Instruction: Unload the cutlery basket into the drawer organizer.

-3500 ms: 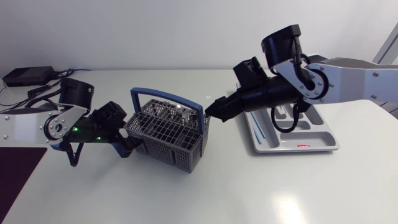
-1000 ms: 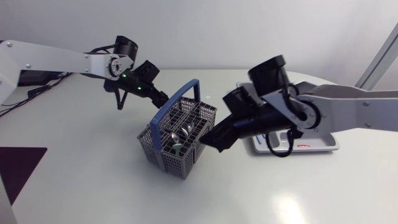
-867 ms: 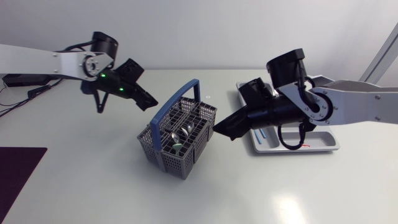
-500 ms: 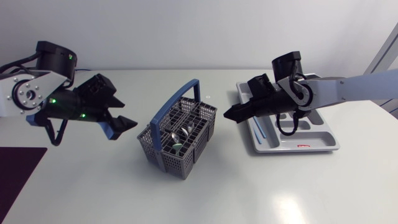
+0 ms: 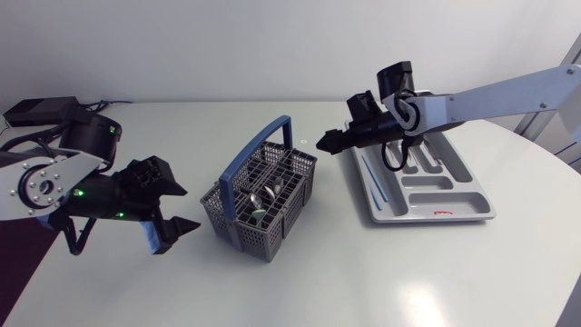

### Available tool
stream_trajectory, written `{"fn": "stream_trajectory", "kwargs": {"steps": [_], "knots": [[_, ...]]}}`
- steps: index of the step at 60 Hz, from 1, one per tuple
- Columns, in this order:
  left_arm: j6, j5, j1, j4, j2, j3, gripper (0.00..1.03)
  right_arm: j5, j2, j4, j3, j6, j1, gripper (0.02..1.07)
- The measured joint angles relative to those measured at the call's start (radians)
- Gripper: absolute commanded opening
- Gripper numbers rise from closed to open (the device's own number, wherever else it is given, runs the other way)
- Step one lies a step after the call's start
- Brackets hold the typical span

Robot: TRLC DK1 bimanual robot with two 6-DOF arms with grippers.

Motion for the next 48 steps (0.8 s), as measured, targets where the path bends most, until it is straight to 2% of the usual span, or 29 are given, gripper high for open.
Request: {"fn": "stream_trajectory", "kwargs": {"steps": [12, 19, 48], "knots": [[-0.009, 0.0, -0.002, 0.121, 0.097, 0.002, 0.99, -0.026, 0.023, -0.056, 0.017, 0.002, 0.021, 0.87], [-0.022, 0.0, -0.002, 0.156, 0.154, 0.022, 0.99, -0.038, 0.019, -0.063, 0.011, -0.005, 0.027, 0.87], [-0.065, -0.038, 0.017, 0.177, 0.362, 0.245, 0.99, -0.026, -0.186, -0.093, -0.226, -0.037, 0.026, 0.87]]}}
